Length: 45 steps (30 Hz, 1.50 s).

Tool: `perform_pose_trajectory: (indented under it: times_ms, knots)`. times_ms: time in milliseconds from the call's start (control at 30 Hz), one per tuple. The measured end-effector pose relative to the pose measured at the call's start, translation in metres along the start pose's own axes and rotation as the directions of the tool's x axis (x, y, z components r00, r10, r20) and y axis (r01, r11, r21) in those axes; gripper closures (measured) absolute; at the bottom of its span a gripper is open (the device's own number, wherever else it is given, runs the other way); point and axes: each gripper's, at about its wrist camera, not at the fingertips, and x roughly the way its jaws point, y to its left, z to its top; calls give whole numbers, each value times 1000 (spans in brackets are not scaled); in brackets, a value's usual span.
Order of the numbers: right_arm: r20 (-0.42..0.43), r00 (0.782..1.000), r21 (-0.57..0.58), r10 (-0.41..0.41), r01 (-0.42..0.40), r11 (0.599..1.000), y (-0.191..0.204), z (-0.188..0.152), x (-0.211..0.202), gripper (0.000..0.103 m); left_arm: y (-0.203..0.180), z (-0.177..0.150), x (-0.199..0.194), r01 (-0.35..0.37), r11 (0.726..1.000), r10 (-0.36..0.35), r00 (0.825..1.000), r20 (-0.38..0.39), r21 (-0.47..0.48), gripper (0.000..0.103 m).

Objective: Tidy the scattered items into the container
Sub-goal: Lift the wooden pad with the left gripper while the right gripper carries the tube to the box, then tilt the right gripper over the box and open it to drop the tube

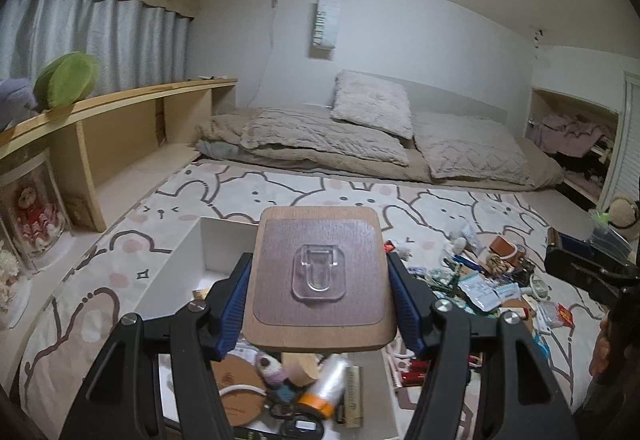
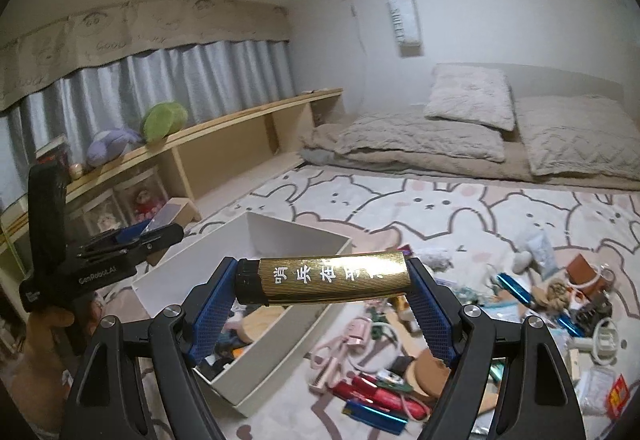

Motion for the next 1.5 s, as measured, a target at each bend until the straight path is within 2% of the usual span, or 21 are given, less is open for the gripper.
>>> perform_pose_trajectory:
  times_ms: [233,600,867,1000,1133,1267,1433,1500]
  knots:
    - [-67,997,-108,49,-56,993,29,8,34,21,24,-4,6,-26,999,26,1000,-19,-32,40]
    - [-211,977,-353,12,-88,932,74,4,95,21,47,-12,26,-39,997,34,997,-66,-69,40]
    - [-339,940,-451,-47,-119,885,86,-11,143,21,66,-17,33,-43,992,32,995,-91,-119,40]
    - [-395,910,-562,-127,-130,817,98,-15,169,21,71,-17,34,-42,991,30,995,-93,-128,40]
    - [-444,866,-681,-230,-159,715,106,-21,193,21,75,-17,35,-33,989,20,995,-94,-144,40]
    - [-450,826,-776,-340,-174,606,109,-23,216,21,83,-18,36,-36,986,21,995,-95,-165,40]
    - [-463,772,-820,-436,-186,542,111,-18,245,21,95,-21,38,-43,981,24,994,-102,-191,40]
    - [-480,744,-829,-466,-209,519,113,-19,254,21,99,-23,41,-42,978,20,994,-109,-202,40]
